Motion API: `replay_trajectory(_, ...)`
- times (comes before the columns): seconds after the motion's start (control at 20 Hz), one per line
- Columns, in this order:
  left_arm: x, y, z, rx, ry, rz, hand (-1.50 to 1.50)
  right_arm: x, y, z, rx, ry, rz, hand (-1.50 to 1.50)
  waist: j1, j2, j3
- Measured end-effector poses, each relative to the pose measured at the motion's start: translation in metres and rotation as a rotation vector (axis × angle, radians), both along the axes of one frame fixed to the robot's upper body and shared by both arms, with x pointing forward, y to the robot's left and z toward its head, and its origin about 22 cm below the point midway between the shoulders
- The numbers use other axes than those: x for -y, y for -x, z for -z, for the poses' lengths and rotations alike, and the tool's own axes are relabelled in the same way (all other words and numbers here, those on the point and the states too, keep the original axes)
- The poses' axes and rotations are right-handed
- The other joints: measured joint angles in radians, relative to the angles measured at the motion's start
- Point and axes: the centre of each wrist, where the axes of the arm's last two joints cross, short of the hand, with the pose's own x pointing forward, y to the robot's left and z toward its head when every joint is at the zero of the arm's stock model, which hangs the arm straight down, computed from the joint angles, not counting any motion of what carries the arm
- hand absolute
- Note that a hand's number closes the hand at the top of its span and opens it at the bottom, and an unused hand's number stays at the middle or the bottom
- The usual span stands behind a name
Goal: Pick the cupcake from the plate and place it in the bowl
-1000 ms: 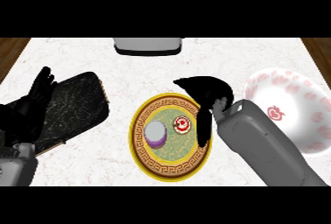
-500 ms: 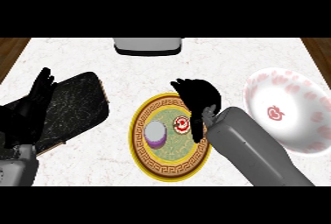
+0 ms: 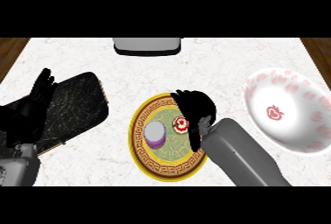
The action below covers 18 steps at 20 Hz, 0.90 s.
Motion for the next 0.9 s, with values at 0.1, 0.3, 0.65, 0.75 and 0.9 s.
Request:
replay_trajectory(0.1,0.003,-0.002,-0.003,-0.004,0.001,0.003,0.0,-0.003,0.001,0.009,-0.005,-0.004,0.001,-1.5,0.0,0.0,0.0)
replay_trajectory(0.3,0.004,0.004,-0.011,-0.002,-0.004,0.004,0.0,-0.007,0.003,0.022,-0.007,-0.009,0.006,-1.5,0.002,0.0,0.0)
replay_trajectory(0.65,0.012,0.007,-0.007,-0.005,0.003,0.004,0.0,-0.006,0.001,0.039,-0.002,-0.001,0.03,-1.5,0.002,0.0,0.0)
replay_trajectory(0.75,0.009,0.003,-0.008,-0.009,0.003,0.005,0.0,-0.007,-0.004,0.043,-0.02,-0.002,0.033,1.5,0.002,0.0,0.0)
replay_trajectory(0.9,0.003,0.004,-0.004,-0.003,-0.001,0.005,0.0,-0.008,-0.008,0.047,-0.052,-0.011,0.014,1.5,0.004,-0.001,-0.001)
